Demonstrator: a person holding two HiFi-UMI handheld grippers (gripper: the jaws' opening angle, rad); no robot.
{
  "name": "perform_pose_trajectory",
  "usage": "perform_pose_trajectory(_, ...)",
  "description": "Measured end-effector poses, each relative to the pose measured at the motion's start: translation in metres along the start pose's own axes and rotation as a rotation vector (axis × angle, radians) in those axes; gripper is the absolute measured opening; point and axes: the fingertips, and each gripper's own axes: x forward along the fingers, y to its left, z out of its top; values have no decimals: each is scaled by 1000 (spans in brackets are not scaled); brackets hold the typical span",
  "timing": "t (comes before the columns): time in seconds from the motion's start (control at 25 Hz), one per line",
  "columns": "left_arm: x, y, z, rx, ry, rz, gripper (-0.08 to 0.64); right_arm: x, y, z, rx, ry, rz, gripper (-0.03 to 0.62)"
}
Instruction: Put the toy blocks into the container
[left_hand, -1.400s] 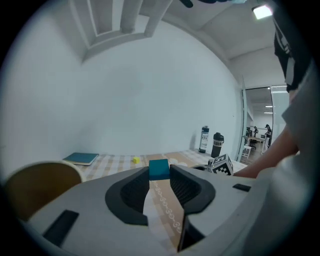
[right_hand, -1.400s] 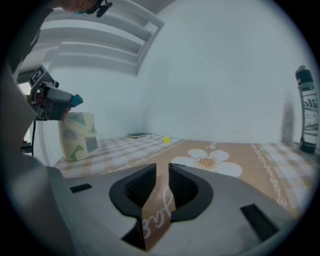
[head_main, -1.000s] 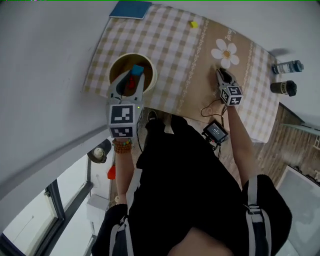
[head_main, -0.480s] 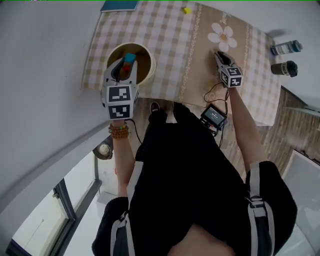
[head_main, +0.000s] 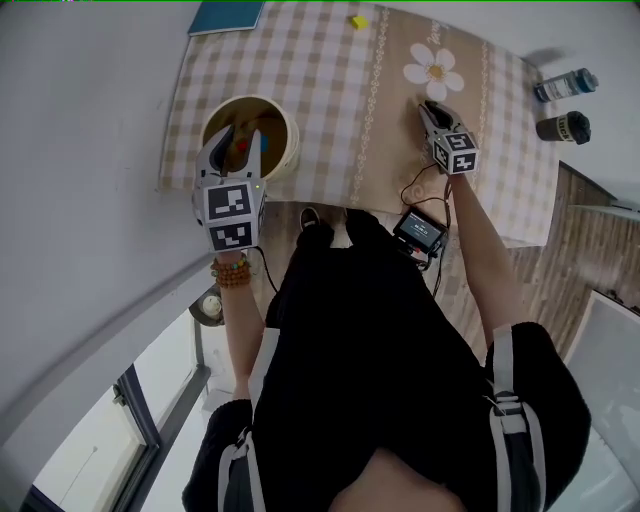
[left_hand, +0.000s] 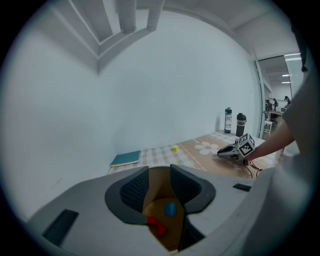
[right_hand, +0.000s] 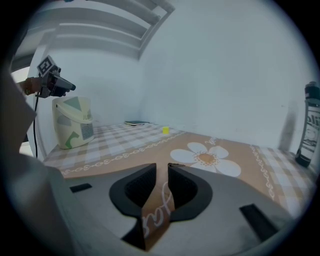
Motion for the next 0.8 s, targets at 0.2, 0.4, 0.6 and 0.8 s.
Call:
perform_pose_trajectory(0.2,0,-3,22,22,-45,33,147,-2,-1,2,13,-24,6,58)
perform_pose_trajectory(0.4,1,-33,78,69,-167,9,147,-3,-1,5,23,-43,12,51)
perform_pose_trajectory(0.6,23,-79,120,128,-258,-47,144,-6,-4,8,38,-73,21,50)
perform_pose_trajectory(0.8,80,-132,114,133,-223,-133,144,-13,-3,9,57,-98,31,49)
